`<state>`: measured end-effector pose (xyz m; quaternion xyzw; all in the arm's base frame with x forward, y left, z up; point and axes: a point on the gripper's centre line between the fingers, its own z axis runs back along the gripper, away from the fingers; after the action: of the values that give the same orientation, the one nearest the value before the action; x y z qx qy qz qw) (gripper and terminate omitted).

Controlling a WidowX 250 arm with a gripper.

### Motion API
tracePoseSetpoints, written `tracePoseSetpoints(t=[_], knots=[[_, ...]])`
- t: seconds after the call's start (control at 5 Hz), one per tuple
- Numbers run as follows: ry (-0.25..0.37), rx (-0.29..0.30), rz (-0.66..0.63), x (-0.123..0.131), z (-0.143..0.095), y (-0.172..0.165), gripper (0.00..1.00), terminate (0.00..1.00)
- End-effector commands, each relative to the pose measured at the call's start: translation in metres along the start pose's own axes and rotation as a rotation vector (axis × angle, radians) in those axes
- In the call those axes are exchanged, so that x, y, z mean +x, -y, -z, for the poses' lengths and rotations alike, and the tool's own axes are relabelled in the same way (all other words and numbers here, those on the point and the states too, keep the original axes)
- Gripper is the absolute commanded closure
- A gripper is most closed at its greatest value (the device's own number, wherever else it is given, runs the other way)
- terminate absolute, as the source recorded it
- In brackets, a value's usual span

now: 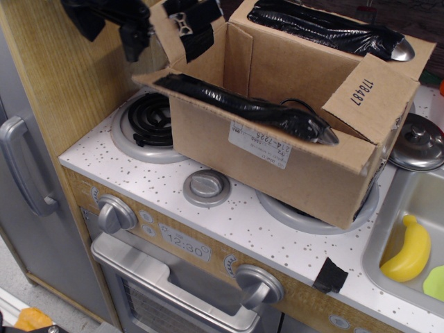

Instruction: Close small4fbox flaps

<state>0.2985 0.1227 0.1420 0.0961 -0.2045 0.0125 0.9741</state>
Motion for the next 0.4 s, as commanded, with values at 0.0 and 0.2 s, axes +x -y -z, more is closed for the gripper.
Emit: tracePoseSetpoints(t=[0.0, 0.2], knots=[[0.131, 0.007, 0.001, 0.021, -0.03, 0.017, 0.0, 0.0], [0.108, -0.025, -0.015, 0.023, -0.032, 0.03, 0.0, 0.0]])
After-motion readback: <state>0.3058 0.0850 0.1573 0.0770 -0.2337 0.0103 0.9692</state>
